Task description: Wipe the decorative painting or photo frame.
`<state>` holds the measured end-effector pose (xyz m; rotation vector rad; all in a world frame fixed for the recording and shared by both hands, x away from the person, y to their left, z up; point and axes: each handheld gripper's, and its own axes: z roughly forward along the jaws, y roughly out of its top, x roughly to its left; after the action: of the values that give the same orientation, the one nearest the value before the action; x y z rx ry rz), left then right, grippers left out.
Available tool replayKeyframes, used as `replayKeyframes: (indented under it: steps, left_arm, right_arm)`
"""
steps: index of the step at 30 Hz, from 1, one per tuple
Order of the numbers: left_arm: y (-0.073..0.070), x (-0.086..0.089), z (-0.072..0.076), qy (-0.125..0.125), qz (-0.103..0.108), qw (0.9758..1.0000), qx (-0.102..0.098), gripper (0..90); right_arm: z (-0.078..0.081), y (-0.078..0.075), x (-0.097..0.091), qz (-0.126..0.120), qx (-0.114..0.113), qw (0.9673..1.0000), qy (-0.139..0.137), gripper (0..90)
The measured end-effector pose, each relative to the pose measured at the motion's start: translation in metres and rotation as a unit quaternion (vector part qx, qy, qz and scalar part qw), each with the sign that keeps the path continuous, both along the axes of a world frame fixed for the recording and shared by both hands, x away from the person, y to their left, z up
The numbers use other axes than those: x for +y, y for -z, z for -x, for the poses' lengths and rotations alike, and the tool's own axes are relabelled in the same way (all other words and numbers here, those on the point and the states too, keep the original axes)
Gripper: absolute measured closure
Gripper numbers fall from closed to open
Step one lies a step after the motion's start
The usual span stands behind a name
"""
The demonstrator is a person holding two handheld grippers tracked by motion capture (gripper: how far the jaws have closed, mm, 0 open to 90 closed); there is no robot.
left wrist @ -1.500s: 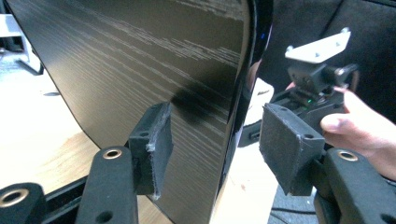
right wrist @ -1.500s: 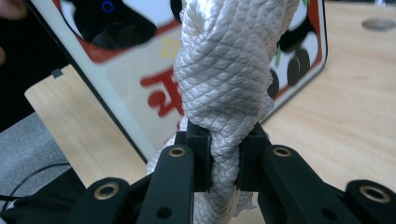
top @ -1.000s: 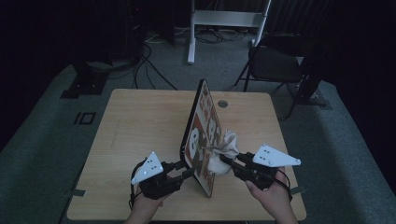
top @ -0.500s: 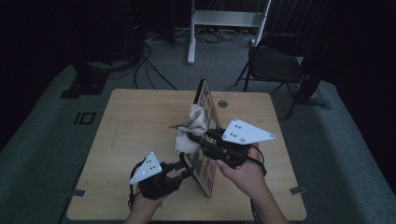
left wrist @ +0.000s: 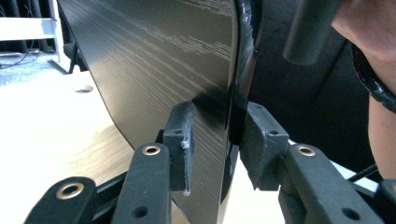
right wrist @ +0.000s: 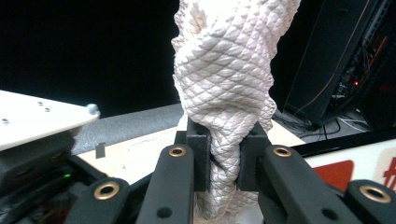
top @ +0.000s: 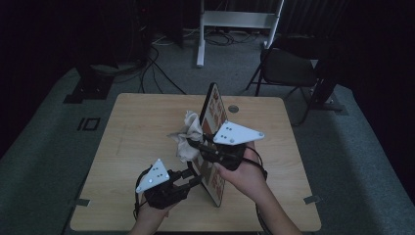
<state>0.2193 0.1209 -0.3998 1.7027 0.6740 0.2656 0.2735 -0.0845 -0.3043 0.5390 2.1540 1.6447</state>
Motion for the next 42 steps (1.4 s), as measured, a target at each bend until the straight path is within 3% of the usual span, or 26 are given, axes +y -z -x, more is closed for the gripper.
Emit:
replayKeyframes:
  steps: [12,20,27,33,42]
  left_arm:
    - [-0.001,0.001,0.000,-0.002,-0.005,1.0000,-0.001,66.8]
    - [-0.001,0.001,0.000,-0.002,-0.005,1.0000,0.000,67.0]
    - [-0.001,0.002,0.000,0.003,-0.007,1.0000,-0.001,66.9]
    - [0.000,0.001,0.002,0.006,-0.012,0.9999,-0.009,72.1]
    - [0.000,0.000,0.000,0.008,-0.011,0.9999,-0.004,71.9]
  right_arm:
    - [-0.033,-0.002,-0.002,0.013,0.008,0.9991,0.041,79.5]
    - [-0.054,-0.002,-0.006,0.007,0.014,0.9980,0.061,79.7]
    - [-0.071,-0.005,-0.006,0.019,0.017,0.9966,0.078,79.7]
    - [-0.086,-0.006,-0.010,0.018,0.028,0.9951,0.093,79.8]
    - [-0.096,-0.008,-0.010,0.023,0.032,0.9935,0.107,79.7]
